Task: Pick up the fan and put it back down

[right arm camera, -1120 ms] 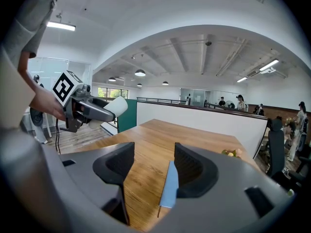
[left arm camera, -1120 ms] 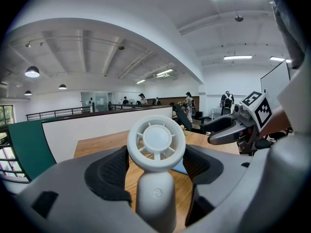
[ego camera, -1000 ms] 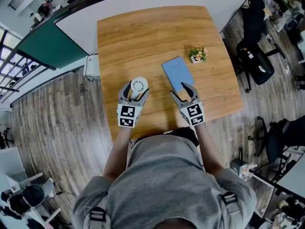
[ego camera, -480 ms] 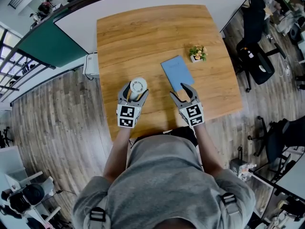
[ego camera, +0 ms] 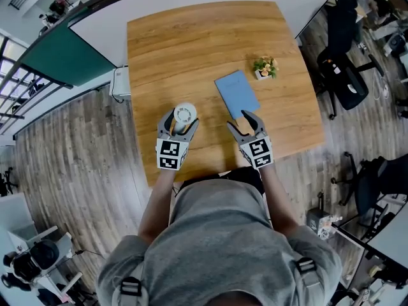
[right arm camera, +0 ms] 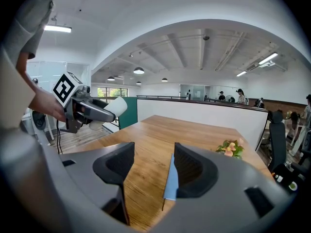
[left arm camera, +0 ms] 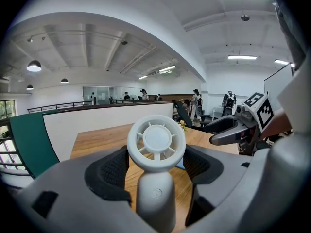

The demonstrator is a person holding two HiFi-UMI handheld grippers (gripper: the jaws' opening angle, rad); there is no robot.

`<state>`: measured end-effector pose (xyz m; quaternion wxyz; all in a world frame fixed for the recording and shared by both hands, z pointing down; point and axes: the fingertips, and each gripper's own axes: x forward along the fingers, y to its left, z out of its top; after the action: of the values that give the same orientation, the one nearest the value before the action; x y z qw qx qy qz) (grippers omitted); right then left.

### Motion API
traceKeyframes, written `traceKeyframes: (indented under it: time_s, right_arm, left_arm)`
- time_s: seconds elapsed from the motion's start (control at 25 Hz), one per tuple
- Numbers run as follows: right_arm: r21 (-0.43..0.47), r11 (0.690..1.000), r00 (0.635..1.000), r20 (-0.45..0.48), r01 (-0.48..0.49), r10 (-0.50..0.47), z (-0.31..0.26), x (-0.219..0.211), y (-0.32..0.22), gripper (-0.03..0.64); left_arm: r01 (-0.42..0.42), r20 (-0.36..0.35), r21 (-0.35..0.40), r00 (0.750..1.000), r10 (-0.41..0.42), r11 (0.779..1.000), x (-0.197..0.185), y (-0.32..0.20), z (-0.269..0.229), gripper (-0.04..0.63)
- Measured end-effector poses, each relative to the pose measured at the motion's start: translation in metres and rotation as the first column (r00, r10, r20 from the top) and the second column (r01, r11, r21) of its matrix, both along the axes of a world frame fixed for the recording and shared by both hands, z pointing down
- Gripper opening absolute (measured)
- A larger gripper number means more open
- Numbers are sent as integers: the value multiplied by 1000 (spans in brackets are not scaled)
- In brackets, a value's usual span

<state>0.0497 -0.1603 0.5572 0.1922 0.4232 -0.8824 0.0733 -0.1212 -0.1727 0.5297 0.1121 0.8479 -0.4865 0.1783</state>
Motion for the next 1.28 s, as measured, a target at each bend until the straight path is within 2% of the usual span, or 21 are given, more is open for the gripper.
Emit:
traceKeyframes:
  time_s: [0.88, 1.28]
  right_arm:
    - [-114, 993, 999, -7, 34, -35, 44, -1, 2, 261]
    - [-175, 982, 998, 2, 69, -70, 74, -3, 11, 261]
  left_arm:
    - [9, -2, -111, 1000, -9, 994, 1, 0, 52, 362]
    - [-16, 5, -192, 1000, 17, 981, 15, 6, 90, 362]
